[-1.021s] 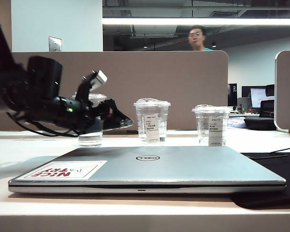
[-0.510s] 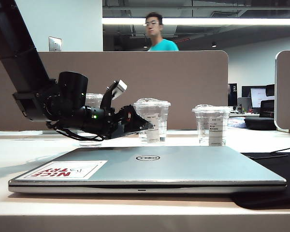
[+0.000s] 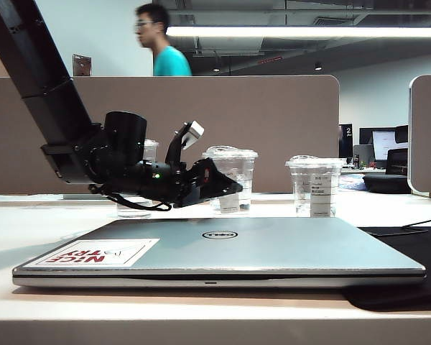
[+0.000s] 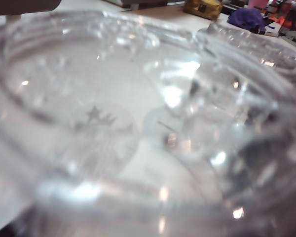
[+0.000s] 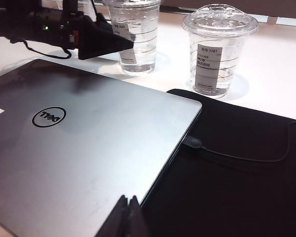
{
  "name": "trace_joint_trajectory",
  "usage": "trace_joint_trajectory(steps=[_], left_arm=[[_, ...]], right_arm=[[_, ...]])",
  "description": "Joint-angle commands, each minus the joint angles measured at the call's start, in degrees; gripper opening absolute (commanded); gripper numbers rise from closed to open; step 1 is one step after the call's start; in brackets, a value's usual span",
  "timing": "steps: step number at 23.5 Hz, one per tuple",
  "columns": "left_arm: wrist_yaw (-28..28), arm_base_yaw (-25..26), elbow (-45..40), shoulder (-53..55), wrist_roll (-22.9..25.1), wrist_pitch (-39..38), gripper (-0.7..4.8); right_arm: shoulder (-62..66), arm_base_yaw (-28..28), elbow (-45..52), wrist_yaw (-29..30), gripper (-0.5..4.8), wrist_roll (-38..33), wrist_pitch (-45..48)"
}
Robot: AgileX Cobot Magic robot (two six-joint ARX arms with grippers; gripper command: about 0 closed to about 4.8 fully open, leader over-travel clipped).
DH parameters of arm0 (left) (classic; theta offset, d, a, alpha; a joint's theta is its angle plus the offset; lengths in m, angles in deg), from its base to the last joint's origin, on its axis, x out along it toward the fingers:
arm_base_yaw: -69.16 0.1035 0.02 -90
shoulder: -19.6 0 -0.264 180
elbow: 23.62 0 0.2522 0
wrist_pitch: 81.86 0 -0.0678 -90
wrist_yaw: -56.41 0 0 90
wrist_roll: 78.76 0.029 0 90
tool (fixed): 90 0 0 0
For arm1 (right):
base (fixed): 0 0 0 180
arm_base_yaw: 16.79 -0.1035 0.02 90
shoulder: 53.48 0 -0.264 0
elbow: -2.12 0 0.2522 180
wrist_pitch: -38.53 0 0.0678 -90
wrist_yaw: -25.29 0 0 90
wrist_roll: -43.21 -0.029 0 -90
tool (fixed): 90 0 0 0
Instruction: Pick up the coffee cup on the middle and place it on the left side of the laptop.
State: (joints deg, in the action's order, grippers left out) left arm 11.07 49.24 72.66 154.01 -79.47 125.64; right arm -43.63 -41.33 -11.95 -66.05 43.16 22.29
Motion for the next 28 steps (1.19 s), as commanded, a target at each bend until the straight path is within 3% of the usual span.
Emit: trace_joint_trajectory(steps=[1, 9, 16, 22, 25, 28], left_arm=[[0.28, -0.83, 1.09, 0.0, 0.76, -0.48, 4.79], [-3.8, -1.46, 1.66, 0.22, 1.53, -1.36, 4.79], [-3.91, -1.4, 1.66, 0.11, 0.15, 0.63, 4.79], [-3.63, -1.42, 1.66, 0.13, -0.9, 3.02, 4.31], [-3.48, -1.42, 1.66, 0.13, -1.42, 3.02, 3.38], [-3.23, -1.42, 1.66, 0.13, -1.42, 3.02, 3.39]], right_arm=[[-0.02, -0.09, 0.24, -0.04, -0.05, -0.11, 0.98], [-0.02, -0.09, 0.24, -0.02, -0.05, -0.11, 0.98], [-0.02, -0.09, 0.24, -0.02, -0.05, -0.11, 0.98], [-0.04, -0.09, 0.24, -0.02, -0.05, -0.11, 0.98], [-0.04, -0.09, 0.24, -0.02, -0.05, -0.11, 1.01], [-0.04, -0.09, 0.24, -0.02, -0.05, -0.11, 0.98]])
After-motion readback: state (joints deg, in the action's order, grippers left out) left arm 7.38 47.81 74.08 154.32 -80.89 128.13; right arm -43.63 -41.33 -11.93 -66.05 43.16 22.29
